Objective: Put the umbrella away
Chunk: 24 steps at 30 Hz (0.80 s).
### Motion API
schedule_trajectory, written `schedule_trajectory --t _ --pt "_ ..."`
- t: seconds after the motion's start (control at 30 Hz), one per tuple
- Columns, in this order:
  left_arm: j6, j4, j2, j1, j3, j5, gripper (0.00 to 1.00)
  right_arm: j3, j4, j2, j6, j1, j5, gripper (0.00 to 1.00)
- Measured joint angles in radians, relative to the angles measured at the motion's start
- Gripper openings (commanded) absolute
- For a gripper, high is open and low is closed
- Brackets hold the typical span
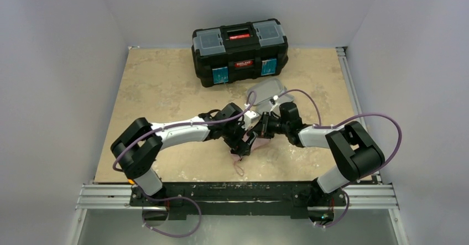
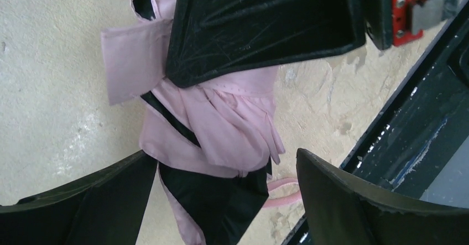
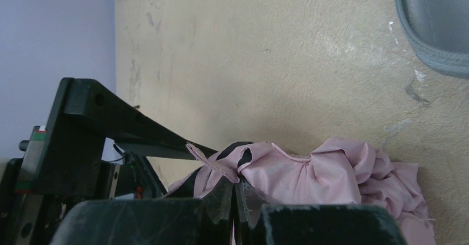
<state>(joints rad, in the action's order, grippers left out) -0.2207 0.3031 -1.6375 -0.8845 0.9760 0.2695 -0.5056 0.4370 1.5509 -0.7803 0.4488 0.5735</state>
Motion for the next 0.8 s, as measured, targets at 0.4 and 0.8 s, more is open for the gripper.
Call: schedule_trajectory --t 0.4,0.8 --pt "0.028 -0.125 -0.076 -0.032 -0.012 -0.064 0.12 -0.010 -0.019 0.000 -0.001 -0.005 -0.003 0.00" --pt "0.030 -0.154 -0.051 -0.149 -0.024 -0.292 0.00 -0.021 -0.104 -0.058 -0.001 -0.016 -0.007 0.00"
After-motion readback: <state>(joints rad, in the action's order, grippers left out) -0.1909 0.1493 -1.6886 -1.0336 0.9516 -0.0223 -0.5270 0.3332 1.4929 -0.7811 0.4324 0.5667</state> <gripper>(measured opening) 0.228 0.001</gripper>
